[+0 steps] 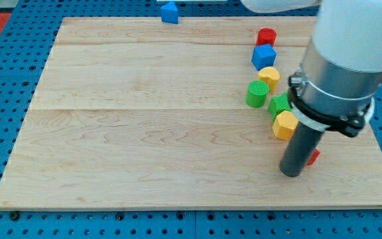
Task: Place the green star below the green circle
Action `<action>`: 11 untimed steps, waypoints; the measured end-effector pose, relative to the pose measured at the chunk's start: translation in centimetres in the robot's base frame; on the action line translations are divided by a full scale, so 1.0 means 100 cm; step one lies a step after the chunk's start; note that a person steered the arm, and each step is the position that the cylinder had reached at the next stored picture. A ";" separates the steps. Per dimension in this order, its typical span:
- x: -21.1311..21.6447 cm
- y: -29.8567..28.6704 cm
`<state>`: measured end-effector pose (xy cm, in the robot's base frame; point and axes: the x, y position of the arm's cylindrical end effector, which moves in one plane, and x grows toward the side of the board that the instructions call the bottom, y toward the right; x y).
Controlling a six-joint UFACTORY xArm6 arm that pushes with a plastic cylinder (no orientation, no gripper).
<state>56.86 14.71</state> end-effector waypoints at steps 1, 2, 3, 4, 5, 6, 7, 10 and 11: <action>0.038 0.037; 0.017 0.124; -0.046 0.127; -0.108 0.095; -0.149 0.056; -0.167 0.028; -0.164 0.019; -0.108 0.030; -0.086 0.030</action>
<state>48.23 17.74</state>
